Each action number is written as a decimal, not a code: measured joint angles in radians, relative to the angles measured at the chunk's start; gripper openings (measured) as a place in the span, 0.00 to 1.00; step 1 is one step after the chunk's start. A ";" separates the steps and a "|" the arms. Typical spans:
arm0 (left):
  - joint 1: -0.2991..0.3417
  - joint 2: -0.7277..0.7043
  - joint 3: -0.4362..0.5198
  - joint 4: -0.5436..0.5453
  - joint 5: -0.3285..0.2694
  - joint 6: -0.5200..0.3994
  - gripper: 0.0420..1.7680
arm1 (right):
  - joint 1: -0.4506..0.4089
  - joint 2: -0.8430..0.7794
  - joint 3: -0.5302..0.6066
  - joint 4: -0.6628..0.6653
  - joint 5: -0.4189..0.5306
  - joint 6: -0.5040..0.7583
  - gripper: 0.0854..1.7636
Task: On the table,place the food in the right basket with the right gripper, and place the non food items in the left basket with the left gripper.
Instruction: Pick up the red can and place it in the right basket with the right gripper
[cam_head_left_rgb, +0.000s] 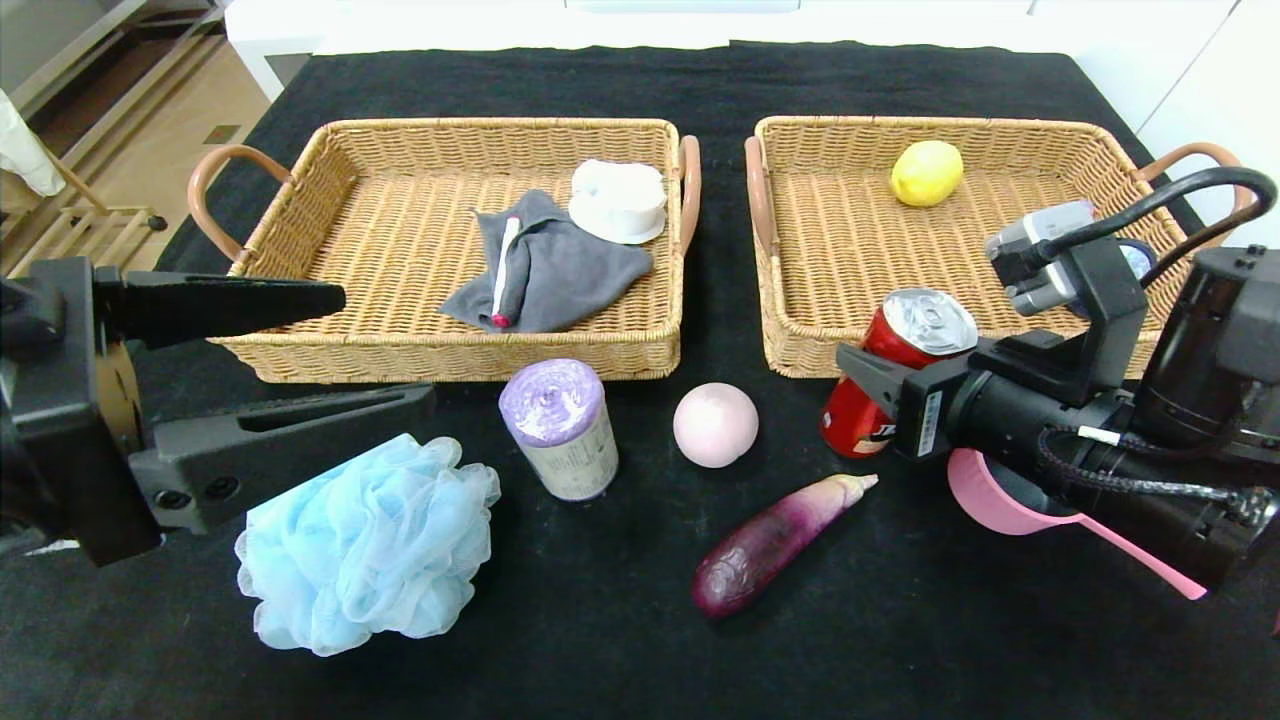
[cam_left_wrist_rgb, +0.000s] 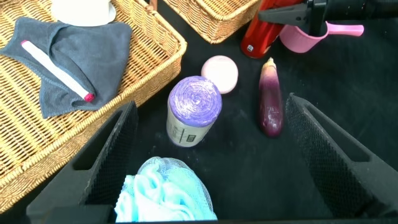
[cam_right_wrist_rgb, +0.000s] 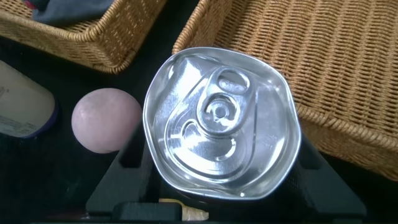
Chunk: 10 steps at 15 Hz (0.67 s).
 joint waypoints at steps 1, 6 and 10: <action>0.000 0.000 0.000 0.000 0.000 0.000 0.97 | 0.001 -0.006 -0.001 0.002 0.000 -0.001 0.56; 0.000 0.000 0.000 0.000 0.000 0.000 0.97 | 0.010 -0.053 -0.006 0.049 0.001 -0.037 0.56; 0.000 0.000 -0.001 0.000 0.000 0.000 0.97 | 0.021 -0.105 -0.043 0.133 -0.010 -0.045 0.56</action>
